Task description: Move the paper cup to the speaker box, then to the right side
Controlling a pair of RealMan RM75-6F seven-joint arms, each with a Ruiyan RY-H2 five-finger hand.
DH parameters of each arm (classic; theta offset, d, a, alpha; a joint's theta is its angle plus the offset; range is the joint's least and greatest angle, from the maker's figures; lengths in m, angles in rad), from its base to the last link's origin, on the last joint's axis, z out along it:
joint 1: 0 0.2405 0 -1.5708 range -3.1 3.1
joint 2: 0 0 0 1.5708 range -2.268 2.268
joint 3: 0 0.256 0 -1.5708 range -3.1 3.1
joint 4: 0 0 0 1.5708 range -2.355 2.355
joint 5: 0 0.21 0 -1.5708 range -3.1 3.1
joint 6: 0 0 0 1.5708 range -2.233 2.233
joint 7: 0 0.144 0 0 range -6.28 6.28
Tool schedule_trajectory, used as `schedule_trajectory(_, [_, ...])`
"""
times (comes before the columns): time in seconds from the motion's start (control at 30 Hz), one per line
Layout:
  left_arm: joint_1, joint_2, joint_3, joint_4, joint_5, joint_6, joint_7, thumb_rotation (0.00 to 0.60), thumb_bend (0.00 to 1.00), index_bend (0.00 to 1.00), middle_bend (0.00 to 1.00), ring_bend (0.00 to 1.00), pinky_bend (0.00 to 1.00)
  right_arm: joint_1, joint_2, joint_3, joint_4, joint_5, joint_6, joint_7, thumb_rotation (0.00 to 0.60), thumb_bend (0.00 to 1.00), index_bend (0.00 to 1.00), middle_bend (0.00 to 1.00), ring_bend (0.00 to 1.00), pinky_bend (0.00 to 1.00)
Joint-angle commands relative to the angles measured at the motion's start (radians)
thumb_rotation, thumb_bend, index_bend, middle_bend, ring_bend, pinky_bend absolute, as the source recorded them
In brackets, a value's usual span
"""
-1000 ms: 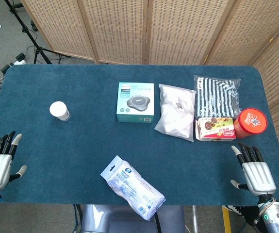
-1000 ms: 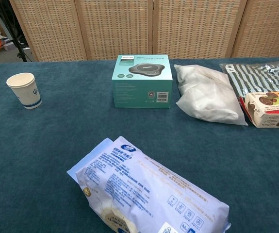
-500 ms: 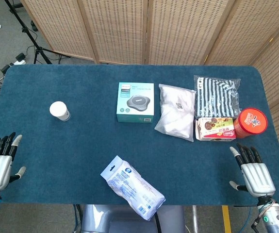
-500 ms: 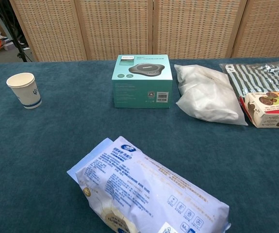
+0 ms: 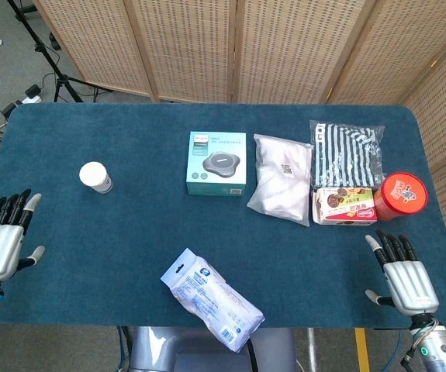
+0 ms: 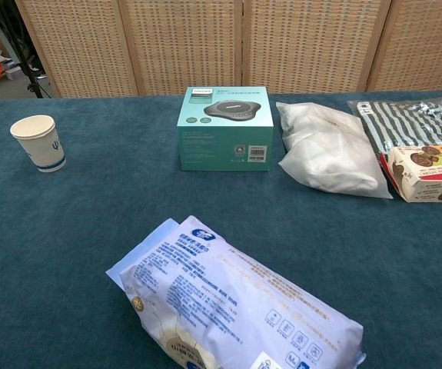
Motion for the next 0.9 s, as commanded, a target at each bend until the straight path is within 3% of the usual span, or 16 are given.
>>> schedule_trajectory(0.03, [-0.108, 0.105, -0.083, -0.016, -0.157, -0.183, -0.070, 0.600, 0.24, 0.00, 0.00, 0.00, 0.00, 0.002, -0.003, 0.002, 0.002, 0.006, -0.005, -0.004, 0.600, 0.10, 0.00, 0.00, 0.00, 0.00])
schedule_trajectory(0.23, [-0.231, 0.149, -0.134, 0.065, -0.359, -0.384, -0.087, 0.600, 0.25, 0.09, 0.00, 0.00, 0.00, 0.006, -0.009, 0.006, 0.006, 0.010, -0.009, -0.007, 0.600, 0.10, 0.00, 0.00, 0.00, 0.00])
schedule_trajectory(0.47, [-0.368, 0.114, -0.131, 0.191, -0.577, -0.535, -0.032, 0.600, 0.25, 0.10, 0.00, 0.00, 0.00, 0.010, -0.016, 0.009, 0.018, 0.015, -0.014, 0.004, 0.600, 0.10, 0.00, 0.00, 0.00, 0.00])
schedule_trajectory(0.73, [-0.545, 0.069, -0.057, 0.332, -0.824, -0.680, 0.085, 0.600, 0.25, 0.10, 0.00, 0.00, 0.00, 0.017, -0.025, 0.012, 0.029, 0.024, -0.028, 0.007, 0.600, 0.10, 0.00, 0.00, 0.00, 0.00])
schedule_trajectory(0.9, [-0.615, 0.026, -0.012, 0.391, -0.931, -0.705, 0.115, 0.600, 0.25, 0.10, 0.00, 0.00, 0.00, 0.020, -0.028, 0.011, 0.032, 0.021, -0.031, 0.009, 0.600, 0.10, 0.00, 0.00, 0.00, 0.00])
